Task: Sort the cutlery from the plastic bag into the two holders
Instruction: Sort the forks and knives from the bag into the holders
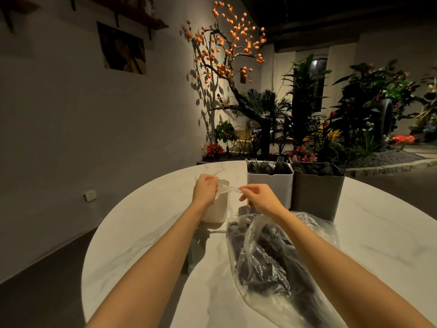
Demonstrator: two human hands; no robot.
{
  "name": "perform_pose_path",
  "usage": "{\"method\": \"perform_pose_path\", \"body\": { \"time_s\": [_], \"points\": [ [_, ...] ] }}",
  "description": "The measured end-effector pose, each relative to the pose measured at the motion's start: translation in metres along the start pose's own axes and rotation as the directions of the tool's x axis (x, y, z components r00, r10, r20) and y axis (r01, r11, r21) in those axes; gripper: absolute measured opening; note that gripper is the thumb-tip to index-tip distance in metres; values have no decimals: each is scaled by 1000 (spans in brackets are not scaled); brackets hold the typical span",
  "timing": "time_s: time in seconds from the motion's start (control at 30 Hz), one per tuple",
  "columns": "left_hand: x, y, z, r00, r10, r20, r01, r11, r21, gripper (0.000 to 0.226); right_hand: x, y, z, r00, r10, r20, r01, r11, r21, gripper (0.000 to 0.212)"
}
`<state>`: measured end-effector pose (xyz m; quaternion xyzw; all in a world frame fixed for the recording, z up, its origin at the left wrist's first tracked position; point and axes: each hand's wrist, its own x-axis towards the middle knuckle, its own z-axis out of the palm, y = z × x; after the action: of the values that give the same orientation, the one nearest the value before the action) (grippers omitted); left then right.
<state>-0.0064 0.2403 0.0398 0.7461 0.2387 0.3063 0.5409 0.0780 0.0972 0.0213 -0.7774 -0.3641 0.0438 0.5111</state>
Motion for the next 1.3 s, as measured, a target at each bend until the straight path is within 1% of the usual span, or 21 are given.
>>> {"method": "perform_pose_path", "body": {
  "time_s": [0.07,0.17,0.23,0.27,0.3,0.37,0.4,0.43,0.47,0.53,0.67,0.73,0.8,0.93,1.03,1.07,1.1,1.2,1.3],
  "points": [
    [6,-2,-8,994,46,-95,-41,998,56,20,3,1,2,1000,-6,-15,6,1000,-16,26],
    [12,-3,-16,967,133,-217,-101,983,152,15,3,2,6,999,-42,-32,43,999,13,29],
    [18,-4,-19,942,210,-263,-138,954,266,12,2,3,8,997,-65,-34,67,996,54,30],
    [20,-5,-20,930,251,-267,-149,925,349,14,3,5,10,997,-69,-31,71,995,72,30],
    [23,-6,-20,925,294,-241,-159,876,455,17,3,6,12,997,-72,-29,74,994,84,30],
    [28,-9,-18,932,350,-95,-197,709,677,21,5,9,15,997,-74,-26,76,993,90,30],
    [30,-10,-16,937,350,-7,-227,622,749,22,6,11,15,997,-72,-23,74,993,90,30],
    [30,-13,-13,938,341,66,-259,562,786,22,7,13,16,997,-70,-19,72,993,92,30],
    [30,-15,-10,935,336,117,-290,532,796,22,8,15,16,998,-67,-16,68,993,94,30],
    [32,-17,-7,927,342,156,-326,523,788,24,9,18,18,998,-55,-7,56,994,98,30],
    [40,-10,-7,921,354,162,-342,538,770,29,11,24,20,999,-40,8,39,995,90,29],
    [44,-6,-8,923,330,198,-354,525,774,31,12,26,19,999,-35,11,34,994,100,28],
    [47,-4,-9,928,277,248,-360,506,784,34,13,27,19,999,-30,16,28,994,106,28],
    [49,-11,-6,924,141,356,-381,412,828,46,15,30,19,999,-14,45,9,994,106,29],
    [46,-17,-5,912,144,383,-409,315,856,47,15,33,20,998,-8,68,1,995,96,28],
    [46,-18,-5,915,165,369,-404,319,857,47,15,33,20,997,-4,71,-2,996,93,28],
    [46,-19,-5,919,187,346,-391,344,853,46,15,34,20,997,-1,72,-5,996,92,28],
    [47,-19,-6,925,268,270,-371,479,795,41,13,29,18,998,-17,61,11,996,92,24],
    [36,-12,1,896,354,267,-430,540,724,32,10,18,13,998,-51,34,48,995,89,20]
  ]
}}
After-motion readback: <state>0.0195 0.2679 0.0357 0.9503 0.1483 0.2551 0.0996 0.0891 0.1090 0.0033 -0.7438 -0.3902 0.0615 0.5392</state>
